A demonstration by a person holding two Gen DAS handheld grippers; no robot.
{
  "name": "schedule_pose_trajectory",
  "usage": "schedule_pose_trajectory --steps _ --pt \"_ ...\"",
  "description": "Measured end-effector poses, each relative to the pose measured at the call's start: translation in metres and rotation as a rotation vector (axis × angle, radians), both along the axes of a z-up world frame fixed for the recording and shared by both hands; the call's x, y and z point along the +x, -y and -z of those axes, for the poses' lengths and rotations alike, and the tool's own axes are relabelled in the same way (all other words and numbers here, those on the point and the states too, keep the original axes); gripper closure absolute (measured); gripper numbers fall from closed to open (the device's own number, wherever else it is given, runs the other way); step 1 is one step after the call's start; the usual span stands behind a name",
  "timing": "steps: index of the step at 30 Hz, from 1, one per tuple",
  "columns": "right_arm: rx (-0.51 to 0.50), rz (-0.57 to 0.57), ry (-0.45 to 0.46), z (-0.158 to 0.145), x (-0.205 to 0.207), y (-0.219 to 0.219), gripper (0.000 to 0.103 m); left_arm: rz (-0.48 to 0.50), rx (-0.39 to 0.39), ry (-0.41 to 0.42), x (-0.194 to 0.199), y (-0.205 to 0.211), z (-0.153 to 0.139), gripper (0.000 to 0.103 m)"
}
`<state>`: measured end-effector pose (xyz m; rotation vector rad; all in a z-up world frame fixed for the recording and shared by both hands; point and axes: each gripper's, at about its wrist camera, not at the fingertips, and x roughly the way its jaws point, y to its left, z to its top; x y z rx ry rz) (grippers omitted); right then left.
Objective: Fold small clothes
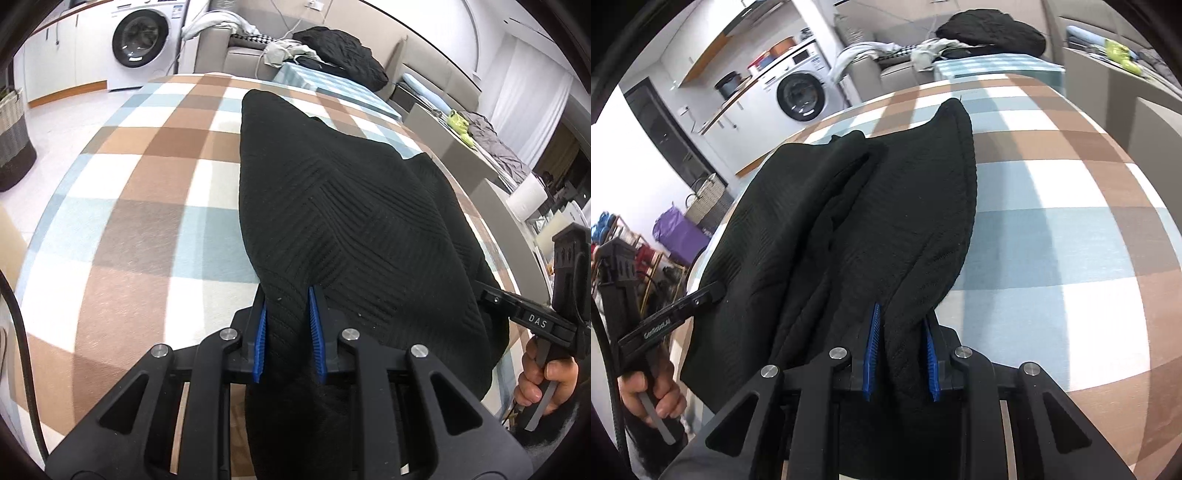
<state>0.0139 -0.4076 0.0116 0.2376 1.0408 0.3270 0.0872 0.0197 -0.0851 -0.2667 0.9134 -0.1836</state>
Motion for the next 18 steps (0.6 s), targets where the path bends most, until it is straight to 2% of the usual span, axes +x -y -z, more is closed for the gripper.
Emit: schedule_pose_trajectory --steps 2,5,9,11,14,16,18 --pt "-0.012 0.001 -0.002 -0.001 0.001 0.004 0.079 -0.001 -0.013 0.000 -0.002 -0.007 0.000 0.082" --pt "-0.006 0.075 0.004 -0.010 0.005 0.023 0.075 -0.008 0.008 0.007 -0.006 -0.011 -0.004 0.075" --pt "0.019 0.096 0.082 -0.035 0.000 0.030 0.072 -0.007 0.013 0.031 -0.012 -0.014 -0.012 0.069" --pt "0.062 0.030 0.091 -0.040 0.000 0.016 0.067 0.001 0.007 0.042 -0.015 -0.012 -0.016 0.065" --pt "0.176 -0.071 0.051 -0.033 0.008 -0.011 0.056 0.007 0.000 0.053 -0.017 -0.012 -0.018 0.062" --pt "0.266 -0.095 -0.002 -0.021 0.020 -0.023 0.046 0.002 -0.006 0.052 -0.019 -0.013 -0.019 0.062" --pt "0.298 -0.096 -0.033 -0.012 0.029 -0.032 0.044 0.000 -0.011 0.047 -0.022 -0.014 -0.019 0.058"
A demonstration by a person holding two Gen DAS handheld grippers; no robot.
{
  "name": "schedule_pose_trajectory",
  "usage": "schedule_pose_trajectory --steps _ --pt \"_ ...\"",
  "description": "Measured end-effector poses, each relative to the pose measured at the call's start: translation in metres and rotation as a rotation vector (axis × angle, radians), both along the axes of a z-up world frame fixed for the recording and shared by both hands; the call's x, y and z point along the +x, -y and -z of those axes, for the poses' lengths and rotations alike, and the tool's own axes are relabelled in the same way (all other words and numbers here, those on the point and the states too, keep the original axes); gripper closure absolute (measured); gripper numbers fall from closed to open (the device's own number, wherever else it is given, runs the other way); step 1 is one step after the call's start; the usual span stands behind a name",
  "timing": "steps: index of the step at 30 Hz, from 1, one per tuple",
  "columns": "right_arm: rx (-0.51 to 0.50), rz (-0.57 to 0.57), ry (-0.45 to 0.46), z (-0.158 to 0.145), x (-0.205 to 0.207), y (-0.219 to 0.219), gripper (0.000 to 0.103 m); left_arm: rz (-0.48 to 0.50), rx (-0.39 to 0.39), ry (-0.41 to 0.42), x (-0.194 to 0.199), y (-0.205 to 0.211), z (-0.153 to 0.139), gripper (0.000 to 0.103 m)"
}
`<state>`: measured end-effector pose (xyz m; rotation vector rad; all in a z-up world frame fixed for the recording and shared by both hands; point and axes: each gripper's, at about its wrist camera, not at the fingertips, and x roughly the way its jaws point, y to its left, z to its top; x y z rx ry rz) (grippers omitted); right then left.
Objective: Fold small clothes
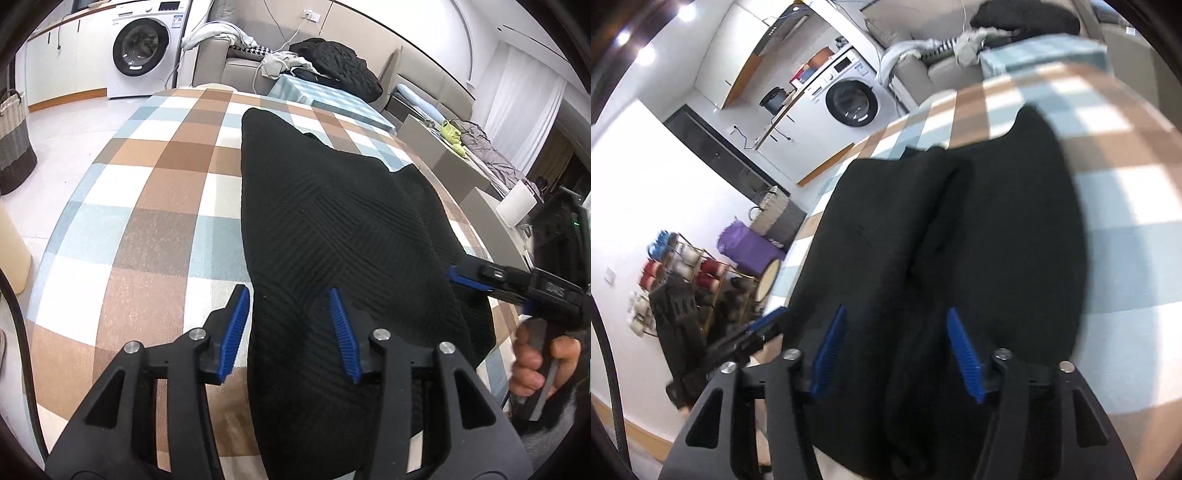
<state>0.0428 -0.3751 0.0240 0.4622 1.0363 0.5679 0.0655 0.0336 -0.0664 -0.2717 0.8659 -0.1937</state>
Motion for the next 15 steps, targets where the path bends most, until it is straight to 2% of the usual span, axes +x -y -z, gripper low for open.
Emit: schedule_pose_trajectory --steps 5,8,9,10,12,15 --pt "-0.046 0.007 -0.015 0.016 0.027 -0.016 0.043 0.000 0.000 0.003 -0.004 -0.001 0.000 0.056" --pt "-0.072 0.000 0.029 0.020 0.039 -0.027 0.044 -0.002 0.000 -0.001 -0.004 -0.002 0.001 0.056" --pt "-0.076 -0.001 0.040 0.023 0.041 -0.029 0.051 -0.002 0.000 -0.001 -0.004 -0.003 0.001 0.056" --pt "-0.074 -0.009 0.047 0.023 0.042 -0.032 0.071 -0.003 0.000 -0.002 -0.004 -0.003 0.001 0.056" --pt "-0.080 -0.032 0.051 0.025 0.044 -0.038 0.089 -0.005 -0.003 -0.001 -0.005 -0.004 0.000 0.056" --pt "-0.065 -0.044 0.147 -0.008 0.032 -0.036 0.092 -0.005 -0.007 0.010 -0.005 -0.004 -0.005 0.056"
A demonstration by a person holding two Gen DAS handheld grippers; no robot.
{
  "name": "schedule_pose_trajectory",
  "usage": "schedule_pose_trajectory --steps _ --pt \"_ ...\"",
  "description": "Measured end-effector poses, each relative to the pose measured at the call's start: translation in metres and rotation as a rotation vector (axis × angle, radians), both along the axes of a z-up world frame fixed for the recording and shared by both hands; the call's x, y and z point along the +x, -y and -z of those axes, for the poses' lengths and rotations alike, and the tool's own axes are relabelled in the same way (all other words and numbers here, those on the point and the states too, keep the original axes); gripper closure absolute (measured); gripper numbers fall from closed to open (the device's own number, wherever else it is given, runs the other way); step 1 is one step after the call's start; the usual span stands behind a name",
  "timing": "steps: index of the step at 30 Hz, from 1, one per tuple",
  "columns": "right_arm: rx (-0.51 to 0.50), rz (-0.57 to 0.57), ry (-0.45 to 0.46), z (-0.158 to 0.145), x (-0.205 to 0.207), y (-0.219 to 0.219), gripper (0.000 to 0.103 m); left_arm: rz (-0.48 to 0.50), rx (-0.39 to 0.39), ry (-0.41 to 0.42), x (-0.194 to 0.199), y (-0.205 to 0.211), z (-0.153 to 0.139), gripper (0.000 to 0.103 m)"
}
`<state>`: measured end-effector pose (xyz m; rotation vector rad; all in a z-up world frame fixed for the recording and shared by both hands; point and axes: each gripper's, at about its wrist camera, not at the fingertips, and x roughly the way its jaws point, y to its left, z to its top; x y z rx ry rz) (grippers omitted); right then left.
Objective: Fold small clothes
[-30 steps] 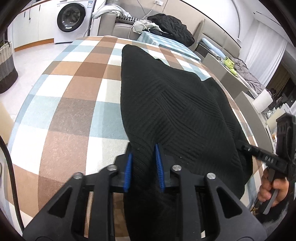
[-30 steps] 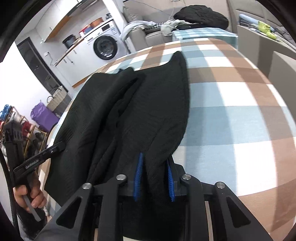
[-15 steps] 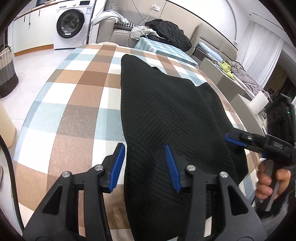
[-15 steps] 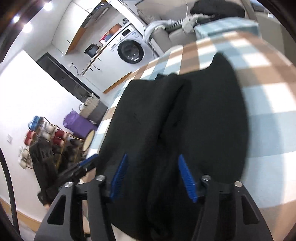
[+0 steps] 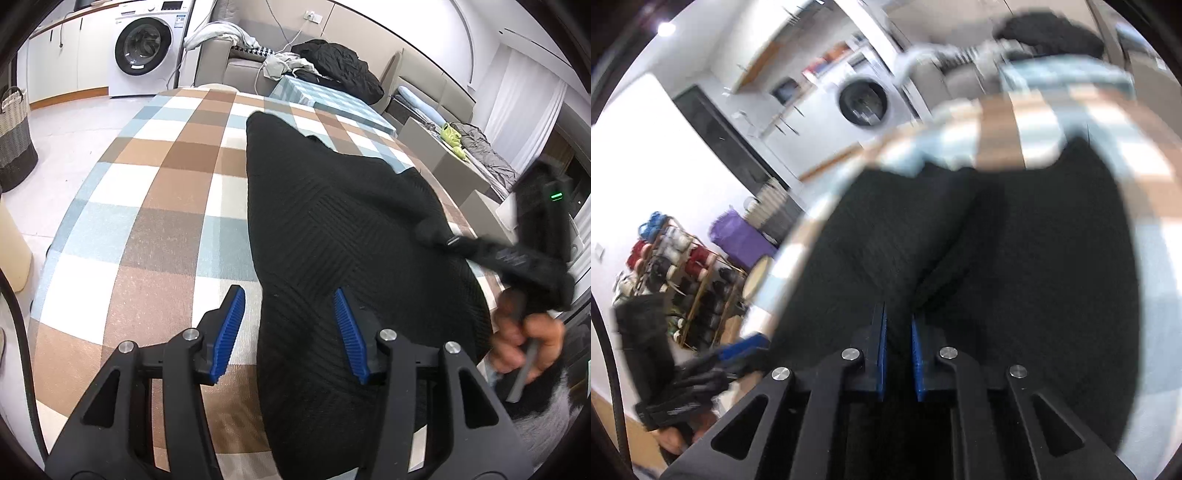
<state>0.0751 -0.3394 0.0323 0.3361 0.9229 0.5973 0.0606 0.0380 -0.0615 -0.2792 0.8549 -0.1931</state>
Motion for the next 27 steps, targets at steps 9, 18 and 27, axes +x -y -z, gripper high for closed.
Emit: schedule_pose_trajectory --steps 9,18,27 --pt "-0.147 0.088 -0.071 0.012 0.007 0.032 0.087 0.010 -0.007 -0.029 0.005 0.006 0.005 0.055" --pt "0.076 0.027 -0.185 0.035 -0.031 0.072 0.052 0.042 -0.007 -0.043 0.004 0.019 0.009 0.055" --pt "0.138 -0.067 -0.164 0.031 -0.073 0.075 0.044 0.077 0.011 -0.045 0.002 0.030 0.008 0.053"
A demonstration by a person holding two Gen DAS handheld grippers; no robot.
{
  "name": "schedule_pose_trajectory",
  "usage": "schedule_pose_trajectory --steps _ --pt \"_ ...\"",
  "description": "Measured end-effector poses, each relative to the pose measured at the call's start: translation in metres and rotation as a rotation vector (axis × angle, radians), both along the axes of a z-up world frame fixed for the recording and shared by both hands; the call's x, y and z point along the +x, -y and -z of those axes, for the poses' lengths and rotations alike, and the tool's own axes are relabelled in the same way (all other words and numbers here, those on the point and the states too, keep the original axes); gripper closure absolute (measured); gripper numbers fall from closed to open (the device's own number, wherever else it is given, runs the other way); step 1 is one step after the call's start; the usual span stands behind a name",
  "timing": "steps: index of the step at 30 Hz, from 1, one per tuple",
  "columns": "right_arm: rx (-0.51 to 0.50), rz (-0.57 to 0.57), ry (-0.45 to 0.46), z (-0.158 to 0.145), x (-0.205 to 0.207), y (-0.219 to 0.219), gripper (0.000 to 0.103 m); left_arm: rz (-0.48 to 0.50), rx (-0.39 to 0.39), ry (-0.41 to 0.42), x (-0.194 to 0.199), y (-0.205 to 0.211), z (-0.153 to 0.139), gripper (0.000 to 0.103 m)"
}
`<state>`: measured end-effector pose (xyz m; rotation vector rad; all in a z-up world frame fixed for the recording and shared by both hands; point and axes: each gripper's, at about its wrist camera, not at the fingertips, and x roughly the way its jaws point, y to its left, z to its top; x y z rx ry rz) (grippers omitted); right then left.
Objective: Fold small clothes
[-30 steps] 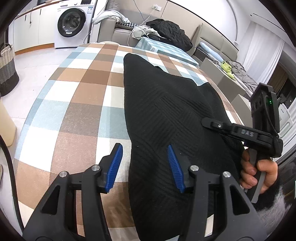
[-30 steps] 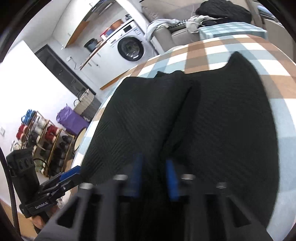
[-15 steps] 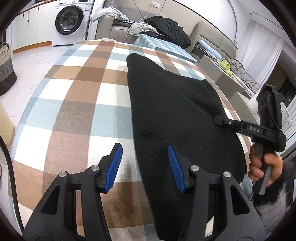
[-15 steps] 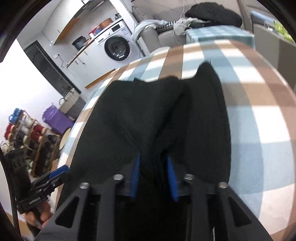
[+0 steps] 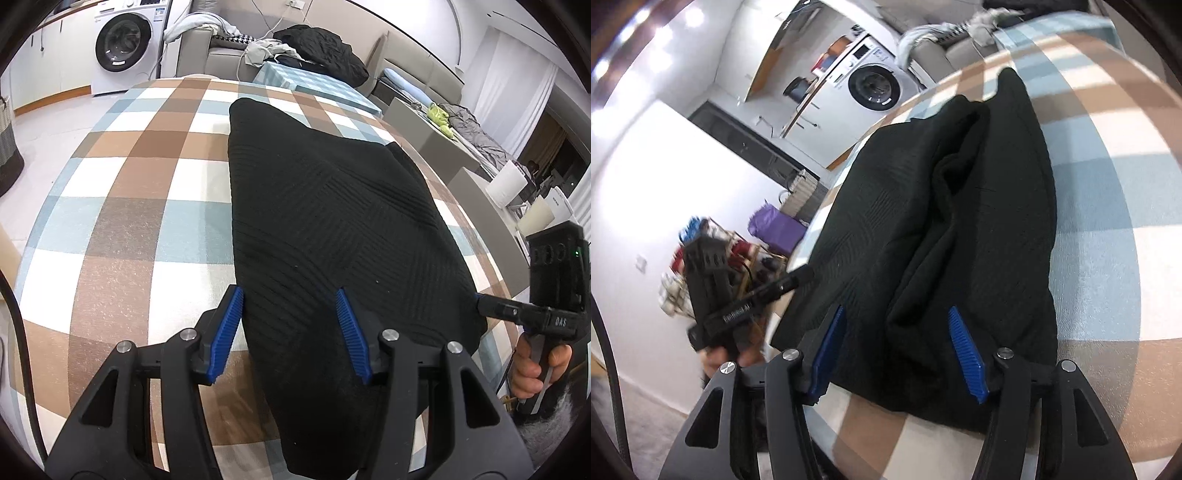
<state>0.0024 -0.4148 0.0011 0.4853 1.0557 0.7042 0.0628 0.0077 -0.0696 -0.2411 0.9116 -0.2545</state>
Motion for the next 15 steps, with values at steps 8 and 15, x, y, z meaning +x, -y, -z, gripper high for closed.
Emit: schedule_pose_trajectory --steps 8,15 --pt "-0.100 -0.101 0.069 -0.023 -0.005 -0.029 0.091 -0.001 -0.008 0.012 -0.003 -0.002 -0.004 0.053" --pt "-0.027 0.026 -0.148 0.001 -0.002 -0.003 0.092 0.012 -0.008 0.022 -0.006 0.002 -0.008 0.053"
